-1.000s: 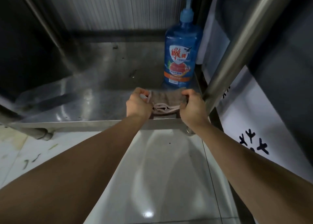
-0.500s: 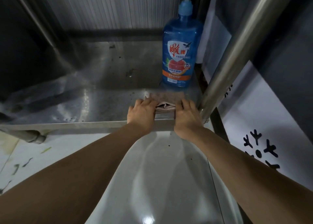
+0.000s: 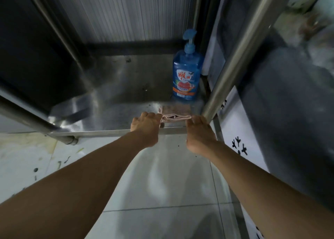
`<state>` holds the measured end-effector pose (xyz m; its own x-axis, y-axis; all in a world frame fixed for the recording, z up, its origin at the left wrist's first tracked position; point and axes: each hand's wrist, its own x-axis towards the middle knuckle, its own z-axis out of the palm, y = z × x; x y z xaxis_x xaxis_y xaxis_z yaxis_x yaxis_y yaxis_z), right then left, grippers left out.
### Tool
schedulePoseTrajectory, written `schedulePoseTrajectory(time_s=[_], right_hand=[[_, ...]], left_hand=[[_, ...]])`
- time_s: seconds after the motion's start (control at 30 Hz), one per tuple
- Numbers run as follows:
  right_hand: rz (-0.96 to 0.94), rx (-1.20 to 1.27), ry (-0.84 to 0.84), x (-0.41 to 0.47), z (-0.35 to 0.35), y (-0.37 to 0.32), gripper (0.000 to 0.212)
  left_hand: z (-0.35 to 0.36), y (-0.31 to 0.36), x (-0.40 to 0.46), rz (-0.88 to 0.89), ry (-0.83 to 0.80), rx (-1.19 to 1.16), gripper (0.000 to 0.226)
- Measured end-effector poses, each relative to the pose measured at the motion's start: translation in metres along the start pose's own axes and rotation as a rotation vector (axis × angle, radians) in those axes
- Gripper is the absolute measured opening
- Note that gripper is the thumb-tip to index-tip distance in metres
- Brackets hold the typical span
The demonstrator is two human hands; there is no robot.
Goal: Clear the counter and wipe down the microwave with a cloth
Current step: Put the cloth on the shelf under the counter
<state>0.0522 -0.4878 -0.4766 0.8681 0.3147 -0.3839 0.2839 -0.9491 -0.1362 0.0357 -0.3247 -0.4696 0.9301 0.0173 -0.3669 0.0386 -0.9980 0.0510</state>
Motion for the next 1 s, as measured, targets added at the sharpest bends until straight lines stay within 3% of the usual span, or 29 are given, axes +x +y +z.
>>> schedulePoseTrajectory(time_s=[0.4,0.6,0.83,1.0], right_hand=[[-0.062,0.017,-0.050,-0.136,-0.179,-0.041,0.056],[-0.071,0.018,-0.059,-0.194,-0.254,-0.055,0.066],[-0.088,0.000,-0.017,-0.239,-0.323,-0.064,0.064],[-0.080,-0.055,0.036,-0.265,-0.378,-0.065,0.065]], left_hand=[[-0.179,0.026,-0.141,0.036,-0.103,-0.047,0.064],[-0.260,0.035,-0.193,0.061,-0.127,-0.021,0.062],[-0.346,0.051,-0.226,0.084,-0.073,-0.081,0.052],[-0.398,0.056,-0.245,0.133,-0.048,-0.052,0.058]])
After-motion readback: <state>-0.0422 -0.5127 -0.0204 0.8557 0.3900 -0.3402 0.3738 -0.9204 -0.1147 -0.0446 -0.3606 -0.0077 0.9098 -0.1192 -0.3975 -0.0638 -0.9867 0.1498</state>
